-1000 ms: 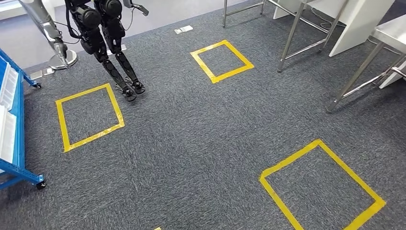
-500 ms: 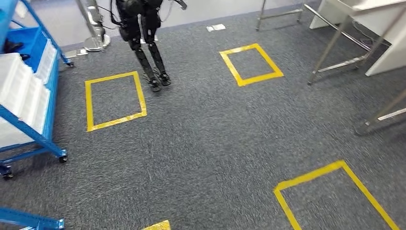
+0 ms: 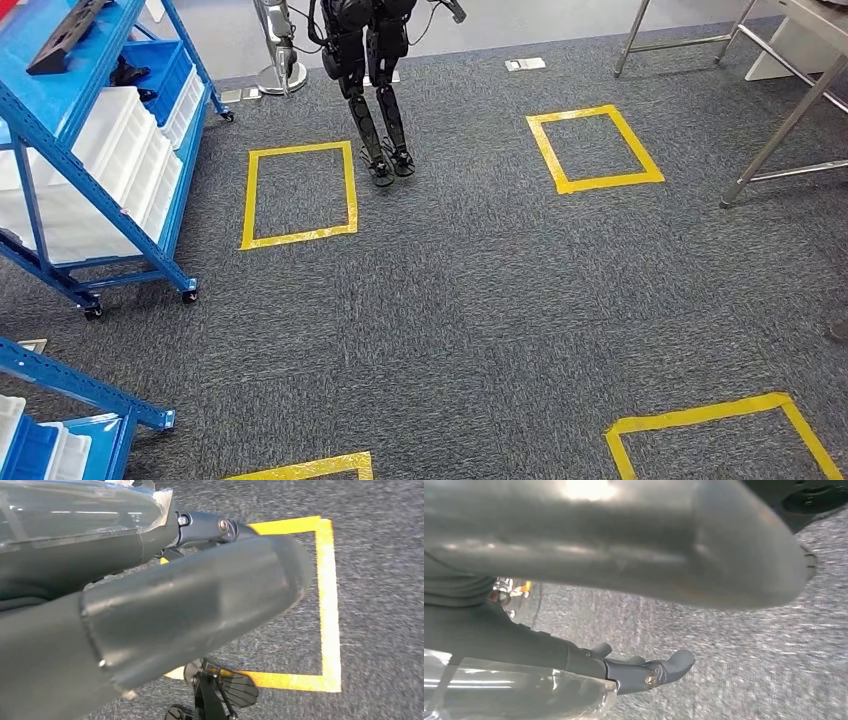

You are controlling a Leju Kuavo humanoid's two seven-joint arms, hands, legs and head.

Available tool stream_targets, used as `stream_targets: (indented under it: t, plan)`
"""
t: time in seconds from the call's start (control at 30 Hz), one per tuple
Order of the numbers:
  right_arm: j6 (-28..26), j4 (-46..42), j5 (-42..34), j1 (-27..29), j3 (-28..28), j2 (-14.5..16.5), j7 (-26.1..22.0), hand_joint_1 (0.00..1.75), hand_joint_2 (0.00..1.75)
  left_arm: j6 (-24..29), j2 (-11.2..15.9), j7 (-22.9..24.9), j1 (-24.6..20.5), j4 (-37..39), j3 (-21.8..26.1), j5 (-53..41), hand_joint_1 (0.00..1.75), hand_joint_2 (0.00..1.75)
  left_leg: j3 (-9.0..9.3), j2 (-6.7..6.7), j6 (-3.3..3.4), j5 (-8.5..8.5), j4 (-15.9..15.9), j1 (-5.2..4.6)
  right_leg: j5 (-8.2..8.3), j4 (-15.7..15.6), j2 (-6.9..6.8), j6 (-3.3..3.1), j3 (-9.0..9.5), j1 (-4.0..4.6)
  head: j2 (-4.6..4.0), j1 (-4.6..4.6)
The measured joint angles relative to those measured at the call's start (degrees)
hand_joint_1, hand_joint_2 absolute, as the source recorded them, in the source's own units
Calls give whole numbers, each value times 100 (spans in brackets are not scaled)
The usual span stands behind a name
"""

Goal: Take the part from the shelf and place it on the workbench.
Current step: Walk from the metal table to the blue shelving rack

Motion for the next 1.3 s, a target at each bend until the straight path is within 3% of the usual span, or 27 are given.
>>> stream_targets:
  t: [0.03, 0.07, 0.13, 0.17, 0.2, 0.27, 0.33, 0.4, 0.43, 0.5, 0.57, 0.63, 0.67, 0.73, 0.77, 0.83, 0.93, 1.0, 1.07, 1.13, 1.17, 1.23, 1.3]
  plan:
    - [0, 0, 0, 10, 0, -1, 2, 0, 0, -1, -3, 0, -7, 1, 4, 0, 0, 0, -161, 176, -14, -191, 338, -5, -5, 0, -69, -33, 1, 25, 0, -14]
    - [0, 0, 0, 21, 0, -3, 3, 0, 0, -1, -4, 0, -15, 1, 7, 0, 0, 0, -349, 261, -27, -377, 721, -1, -14, 0, -148, -60, -1, 48, 0, -26]
    - [-2, 0, 0, 33, 0, -5, 4, 0, 0, -2, -9, 0, -14, 1, 13, -2, 0, 0, -587, 313, -33, -514, 1196, 2, -29, 0, -305, -87, -5, 85, 0, -26]
    - [-3, 0, -1, 31, 0, -5, 5, 0, 0, -8, -10, 0, -8, 1, 16, -8, 0, 0, -553, 330, -23, -427, 1136, 0, -38, 0, -378, -97, -1, 98, 0, -26]
    - [-6, 0, -5, 26, 0, -3, 9, 0, 0, -17, -9, 0, -3, 1, 19, -16, 0, 0, -407, 363, -2, -262, 868, -3, -45, 0, -445, -106, 8, 109, 0, -26]
    - [-13, 0, -21, 19, 0, 9, 19, 0, 0, -39, -3, 1, -13, 1, 21, -36, 0, 0, 9, 568, 59, 46, 111, -39, -69, 1, -562, -104, 34, 140, 0, -25]
    - [-24, 0, -42, 16, -1, 22, 29, 0, 0, -49, -1, 1, -35, 1, 21, -65, 0, 0, 204, 695, 112, 136, -283, -88, -96, 1, -657, -68, 49, 169, 0, -22]
    - [-31, 0, -60, 3, -1, 39, 35, 0, 0, -54, 8, 1, -41, 1, 21, -99, 0, 0, 210, 580, 161, 154, -348, -109, -116, -10, -761, -22, 63, 185, 0, -23]
    - [-33, -1, -66, -5, -1, 46, 33, 0, 0, -58, 11, -3, -37, 1, 21, -112, 0, 0, 230, 517, 188, 181, -393, -100, -142, 22, -727, -1, 59, 181, 0, -20]
    - [-42, -2, -68, -5, 0, 53, 25, 0, 0, -73, 13, -10, -44, 1, 21, -126, 0, 0, 279, 396, 252, 249, -480, -57, -323, 356, -459, 4, -82, 170, 0, -7]
    - [-51, -2, -61, 16, 1, 53, 18, 0, 0, -90, 13, -21, -59, 1, 21, -132, 0, 0, 274, 255, 281, 275, -499, -38, -629, 1095, -172, -25, -432, 127, 0, 10]
    - [-56, -2, -55, 41, 3, 48, 14, 0, 0, -101, 15, -32, -58, 1, 21, -135, 0, 0, 269, 82, 276, 278, -494, -34, -747, 1583, -105, 22, -693, 86, 0, 16]
    - [-58, -2, -54, 51, 4, 43, 12, 0, 0, -109, 11, -36, -53, 1, 21, -142, 0, 0, 272, -8, 266, 278, -488, -26, -657, 1494, -90, 85, -670, 62, 0, 17]
    - [-59, -2, -49, 58, 9, 33, 10, 0, 0, -144, -1, -10, -46, 1, 21, -159, 0, 0, 268, -180, 216, 268, -457, -1, -311, 772, 54, 234, -368, -13, 0, 21]
    - [-57, -2, -44, 58, 11, 33, 10, 0, 0, -180, -7, 40, -46, 1, 21, -169, 0, 0, 255, -255, 175, 252, -421, -2, -167, 411, 162, 272, -220, -36, 0, 31]
    - [-46, -2, -36, 51, 23, 34, 10, 0, 0, -270, -14, 207, -40, 1, 21, -194, 0, 0, 219, -355, 102, 229, -374, -13, -55, 89, 283, 242, -93, -39, 0, 32]
    - [-14, -2, -23, 25, 55, 31, 15, 0, 0, -367, -31, 449, 5, 2, 21, -230, 0, 0, 176, -417, 34, 237, -366, 17, -23, 79, 152, 107, -62, -13, 0, 13]
    - [-4, -2, -14, 28, 72, 31, 15, 0, 0, -424, -49, 607, 22, 4, 17, -267, 0, 0, 62, -162, 0, 88, -135, 32, 1, 65, 35, 25, -60, -13, 0, -6]
    - [0, -2, -8, 52, 91, 28, 13, 0, 0, -535, -63, 844, 6, 5, 5, -341, 0, 0, -249, 179, -30, -274, 515, 24, -3, 60, -111, -38, -67, 25, 0, -25]
    - [-2, -2, -1, 73, 118, 21, 12, 0, 0, -630, -82, 1154, 0, 5, -24, -444, 0, 0, -561, 294, -41, -524, 1149, 27, -18, 60, -275, -70, -77, 65, 0, -26]
    - [-3, -2, 6, 74, 137, 18, 11, 0, 0, -654, -95, 1293, 9, 5, -45, -493, 0, 0, -595, 314, -32, -503, 1225, 27, -24, 60, -347, -79, -79, 79, 0, -28]
    - [-6, -2, 27, 63, 180, 17, 7, 0, 0, -689, -114, 1469, 25, 5, -84, -556, 0, 0, -325, 398, 27, -212, 748, 7, -35, 60, -485, -91, -65, 100, 0, -28]
    - [-7, -2, 52, 48, 227, 22, 3, 0, 0, -707, -124, 1536, 10, 5, -112, -576, 0, 0, 80, 661, 122, 45, 6, -63, -51, 59, -607, -83, -43, 126, 0, -24]
